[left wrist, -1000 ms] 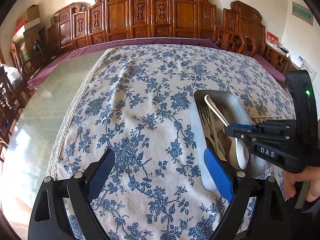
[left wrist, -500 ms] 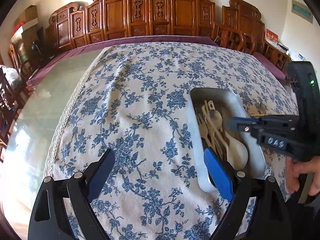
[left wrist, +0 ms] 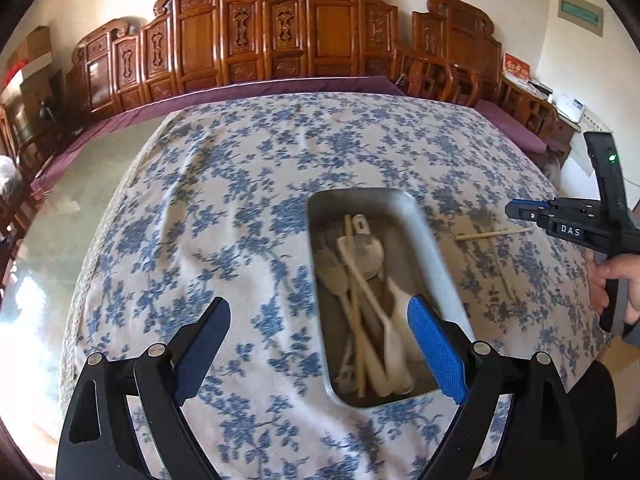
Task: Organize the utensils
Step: 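Grasp a wooden chopstick lying across the steel spoon with the right gripper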
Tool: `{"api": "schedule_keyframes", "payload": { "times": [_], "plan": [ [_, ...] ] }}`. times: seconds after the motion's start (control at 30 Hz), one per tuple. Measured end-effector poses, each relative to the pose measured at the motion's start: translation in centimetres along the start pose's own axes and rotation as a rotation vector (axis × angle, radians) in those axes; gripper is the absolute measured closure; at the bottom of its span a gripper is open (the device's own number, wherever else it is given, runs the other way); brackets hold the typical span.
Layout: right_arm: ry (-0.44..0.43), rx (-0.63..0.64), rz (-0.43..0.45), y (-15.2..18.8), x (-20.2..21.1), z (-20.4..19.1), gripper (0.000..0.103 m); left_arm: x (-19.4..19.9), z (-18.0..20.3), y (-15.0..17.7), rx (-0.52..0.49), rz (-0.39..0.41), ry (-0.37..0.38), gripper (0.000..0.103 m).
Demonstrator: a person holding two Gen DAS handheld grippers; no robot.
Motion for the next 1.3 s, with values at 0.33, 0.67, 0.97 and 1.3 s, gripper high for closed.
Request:
{"api": "schedule_keyframes", "payload": {
  "times": [0.33,0.67,0.97,1.3],
  "plan": [
    [0.044,0.021,-0.067,1.6,-2.1,5.3,0.068,-1.3,3.8,-0.7,-0.021,-0.003,0.043,0.016],
    [-0.034,0.078,-0.141,1.9,-4.6,5.6,0.068,-2.5,7.6,-1.3,-0.048,-0.011,0.086,0.016],
    [-0.073,0.146,-0.212,3.6,-4.1,4.4,0.068,-2.9,8.9,-1.2,-0.066,-0.018,0.094,0.016],
    [-0.067,0.263,-0.236,6.3,-2.7,1.3,0.068,-2.3,8.9,-0.9,-0.062,-0.012,0.094,0.016]
  ]
}}
Point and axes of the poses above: each gripper's, at about its wrist camera, not at the fingertips, and x roughly against the way its jaws point, z to its right, y to its underside, the point moved 2 cm from there along -x, roughly the way its jaws point, and after that the axes turned 2 degrees about -y, right-handed, at the moved point
